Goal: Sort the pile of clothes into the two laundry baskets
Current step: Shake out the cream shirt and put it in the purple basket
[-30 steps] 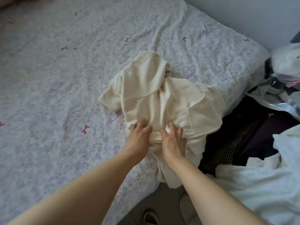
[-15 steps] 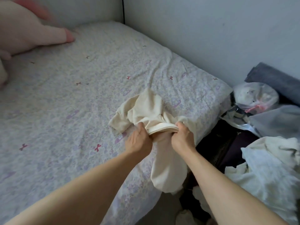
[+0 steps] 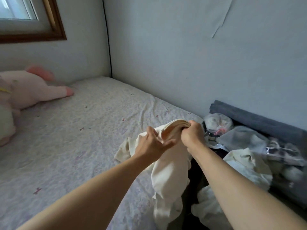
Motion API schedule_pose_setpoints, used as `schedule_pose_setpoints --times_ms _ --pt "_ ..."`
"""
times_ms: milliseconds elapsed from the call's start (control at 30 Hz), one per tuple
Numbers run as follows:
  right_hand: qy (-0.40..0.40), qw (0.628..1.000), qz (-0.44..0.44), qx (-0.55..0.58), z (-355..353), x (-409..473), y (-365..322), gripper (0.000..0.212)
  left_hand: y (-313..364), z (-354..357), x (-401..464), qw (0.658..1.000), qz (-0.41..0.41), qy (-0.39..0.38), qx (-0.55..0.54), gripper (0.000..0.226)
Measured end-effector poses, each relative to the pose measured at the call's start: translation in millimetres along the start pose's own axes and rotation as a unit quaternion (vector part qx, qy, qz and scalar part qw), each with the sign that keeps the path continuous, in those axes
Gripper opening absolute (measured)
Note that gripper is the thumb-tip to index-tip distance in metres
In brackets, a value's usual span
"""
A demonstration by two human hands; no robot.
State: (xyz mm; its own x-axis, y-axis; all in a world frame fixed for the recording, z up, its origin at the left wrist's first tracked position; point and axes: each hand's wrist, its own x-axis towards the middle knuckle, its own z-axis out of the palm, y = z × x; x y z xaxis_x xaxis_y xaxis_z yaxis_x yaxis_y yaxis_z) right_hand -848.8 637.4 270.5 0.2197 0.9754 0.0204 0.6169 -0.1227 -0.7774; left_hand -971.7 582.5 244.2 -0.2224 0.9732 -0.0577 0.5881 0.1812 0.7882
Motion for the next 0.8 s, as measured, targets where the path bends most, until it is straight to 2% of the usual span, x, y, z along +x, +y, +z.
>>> schedule_pose_setpoints --times_ms 133,200,300,433,600,700,800 --pt "0.069 0.997 0.005 0.021 -40 -22 -23 0.027 24 -17 -29 0.984 0.073 -0.110 0.117 0.068" --pt "0.099 0.995 0.006 0.029 -60 -27 -31 0.026 33 -18 -35 0.968 0.099 -0.144 0.180 0.052" --pt "0.137 0.990 0.012 0.035 -94 -33 -34 0.027 56 -18 -44 0.966 0.113 -0.119 0.201 0.028" --pt "0.156 0.987 0.030 0.013 -138 -41 -23 0.028 100 -24 -55 0.975 0.152 -0.070 0.149 0.021" --pt "0.149 0.987 0.055 0.012 -188 -60 1 0.027 159 -20 -72 0.992 0.118 -0.042 -0.009 0.015" --pt "0.145 0.989 0.037 0.017 -223 -77 20 0.015 205 -11 -91 0.984 0.128 -0.059 -0.111 0.016" --pt "0.137 0.991 0.008 0.002 -256 -94 43 0.009 256 -2 -116 0.973 0.159 -0.069 -0.154 0.018"
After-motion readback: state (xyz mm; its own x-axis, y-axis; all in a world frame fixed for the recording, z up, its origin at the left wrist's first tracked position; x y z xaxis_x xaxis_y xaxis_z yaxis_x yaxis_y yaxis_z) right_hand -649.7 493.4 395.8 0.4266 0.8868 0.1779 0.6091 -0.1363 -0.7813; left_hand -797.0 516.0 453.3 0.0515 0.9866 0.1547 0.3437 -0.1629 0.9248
